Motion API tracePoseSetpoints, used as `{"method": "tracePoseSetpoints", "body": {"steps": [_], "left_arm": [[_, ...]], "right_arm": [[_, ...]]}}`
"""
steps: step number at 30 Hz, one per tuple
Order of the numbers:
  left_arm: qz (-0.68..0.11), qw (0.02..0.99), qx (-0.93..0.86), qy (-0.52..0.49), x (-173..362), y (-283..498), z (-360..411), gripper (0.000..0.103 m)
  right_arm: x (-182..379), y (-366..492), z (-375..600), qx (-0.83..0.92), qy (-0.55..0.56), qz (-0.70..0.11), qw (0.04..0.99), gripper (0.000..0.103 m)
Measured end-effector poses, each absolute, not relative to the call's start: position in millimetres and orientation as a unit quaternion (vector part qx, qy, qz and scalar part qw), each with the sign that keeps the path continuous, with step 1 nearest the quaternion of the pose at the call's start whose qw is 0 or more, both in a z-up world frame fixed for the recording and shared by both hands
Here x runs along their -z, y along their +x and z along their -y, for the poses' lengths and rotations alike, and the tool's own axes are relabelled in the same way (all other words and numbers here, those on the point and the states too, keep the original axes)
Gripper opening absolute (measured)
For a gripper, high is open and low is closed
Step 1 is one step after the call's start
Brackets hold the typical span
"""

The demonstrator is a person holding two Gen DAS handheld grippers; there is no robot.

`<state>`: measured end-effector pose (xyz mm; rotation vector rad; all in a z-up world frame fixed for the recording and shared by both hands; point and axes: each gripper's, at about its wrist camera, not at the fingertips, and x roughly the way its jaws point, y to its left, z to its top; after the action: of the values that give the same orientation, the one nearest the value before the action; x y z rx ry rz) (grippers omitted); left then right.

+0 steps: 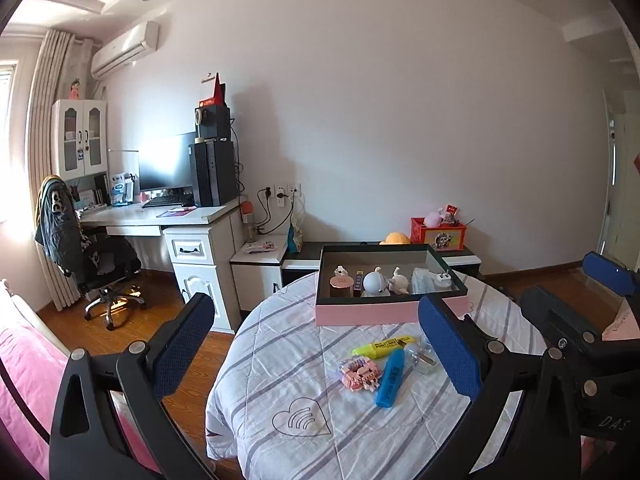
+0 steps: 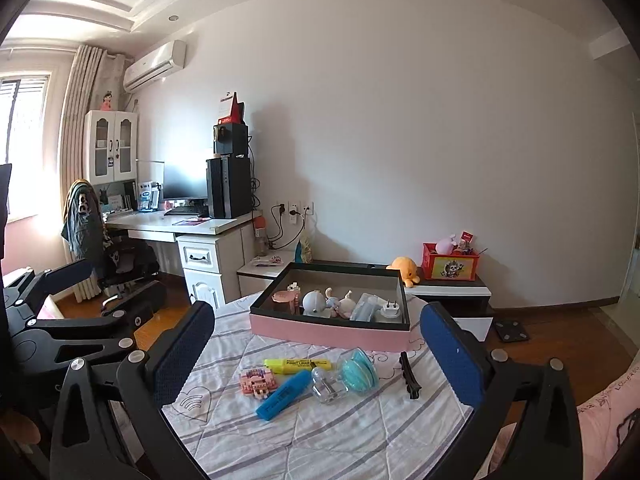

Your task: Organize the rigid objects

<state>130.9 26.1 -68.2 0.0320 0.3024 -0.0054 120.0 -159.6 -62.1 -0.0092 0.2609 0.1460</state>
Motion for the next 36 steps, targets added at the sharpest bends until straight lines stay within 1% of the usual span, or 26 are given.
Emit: {"method": "tracePoseSetpoints", "body": {"steps": [7,14,36], "left_arm": [[-0.139,0.990,0.001,0.019,59.3,104.2,-23.6,0.103],[-0.126,0.992,0.003,0.021,51.1,92.9,-20.9,0.103],[-0.138,0.990,0.011,0.023,54.5,98.7,-8.5,0.103]], "right_arm": [[56.4,83.9,159.4,-0.068,-0.007,-0.118,0.991,0.103],[49.4,69.3,159.6,-0.060,-0.011,-0.104,0.993,0.103],[54.4,66.9,166.1,-0.033,-0.003,-0.114,0.993,0.103]]}}
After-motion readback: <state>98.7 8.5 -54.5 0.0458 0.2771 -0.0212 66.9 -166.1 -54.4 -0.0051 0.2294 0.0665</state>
